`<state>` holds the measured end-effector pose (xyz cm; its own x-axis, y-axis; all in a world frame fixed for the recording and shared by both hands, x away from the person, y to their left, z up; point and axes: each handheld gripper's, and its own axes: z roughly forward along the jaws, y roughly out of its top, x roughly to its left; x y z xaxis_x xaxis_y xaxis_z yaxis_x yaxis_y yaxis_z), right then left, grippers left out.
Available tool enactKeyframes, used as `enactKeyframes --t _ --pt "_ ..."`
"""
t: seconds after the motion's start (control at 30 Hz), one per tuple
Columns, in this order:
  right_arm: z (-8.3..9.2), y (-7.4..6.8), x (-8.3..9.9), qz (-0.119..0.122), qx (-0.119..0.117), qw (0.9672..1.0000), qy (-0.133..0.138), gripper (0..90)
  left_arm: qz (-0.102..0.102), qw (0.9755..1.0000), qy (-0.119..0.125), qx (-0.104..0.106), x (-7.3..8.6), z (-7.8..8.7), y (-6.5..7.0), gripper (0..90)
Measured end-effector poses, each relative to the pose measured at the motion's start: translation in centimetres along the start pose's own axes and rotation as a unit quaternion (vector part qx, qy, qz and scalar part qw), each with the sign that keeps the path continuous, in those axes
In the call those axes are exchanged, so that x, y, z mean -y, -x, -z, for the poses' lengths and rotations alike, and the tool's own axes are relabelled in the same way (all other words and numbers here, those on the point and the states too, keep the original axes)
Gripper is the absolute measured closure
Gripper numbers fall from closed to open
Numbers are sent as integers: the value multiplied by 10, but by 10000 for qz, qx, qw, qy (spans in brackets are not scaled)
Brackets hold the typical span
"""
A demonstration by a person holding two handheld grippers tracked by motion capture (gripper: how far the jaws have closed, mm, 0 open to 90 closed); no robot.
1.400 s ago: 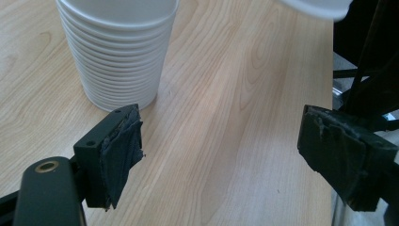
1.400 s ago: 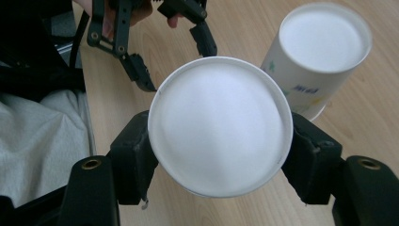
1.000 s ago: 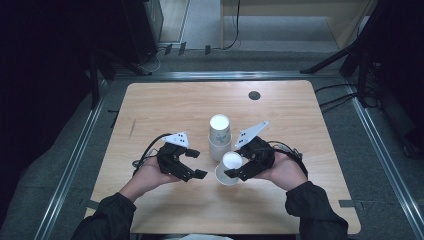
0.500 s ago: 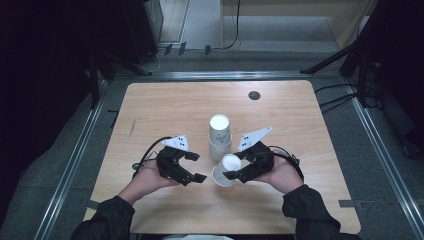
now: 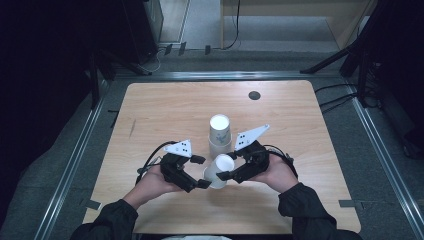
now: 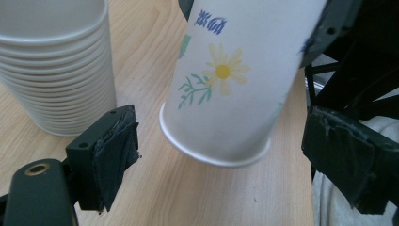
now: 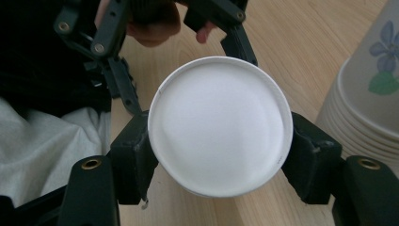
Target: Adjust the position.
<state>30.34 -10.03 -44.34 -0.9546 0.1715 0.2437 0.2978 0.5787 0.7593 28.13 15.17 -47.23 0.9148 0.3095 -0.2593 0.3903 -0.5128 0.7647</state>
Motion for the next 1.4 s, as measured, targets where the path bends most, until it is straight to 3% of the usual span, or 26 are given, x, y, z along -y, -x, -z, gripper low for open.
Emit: enactKeyframes --t 0.4,0.53,0.77,0.87,0.9,0.97,1.13,1.4 --pt "-1 -10 -13 -10 -229 9991 351 342 -147 9997 168 98 -2 -7 8 134" --pt "-1 -9 -15 -60 -273 9988 399 343 -212 9994 276 61 -1 -3 9 210" --pt "0 -8 -16 -124 -325 9982 482 339 -272 9991 314 31 -2 2 9 245" --pt "-1 -8 -16 -124 -312 9981 524 294 -253 9992 291 63 -2 4 8 250" --pt "-1 -9 -17 -94 -172 9984 530 243 -210 9992 317 75 -2 6 6 251" --pt "0 -8 -16 -81 -147 9986 503 236 -215 9992 326 73 -2 8 5 253" --pt "6 -8 -12 61 -83 9990 437 236 -193 9996 203 3 -1 19 2 254" --pt "13 -13 11 249 265 9991 210 266 -328 9987 -382 -65 -3 24 1 254"
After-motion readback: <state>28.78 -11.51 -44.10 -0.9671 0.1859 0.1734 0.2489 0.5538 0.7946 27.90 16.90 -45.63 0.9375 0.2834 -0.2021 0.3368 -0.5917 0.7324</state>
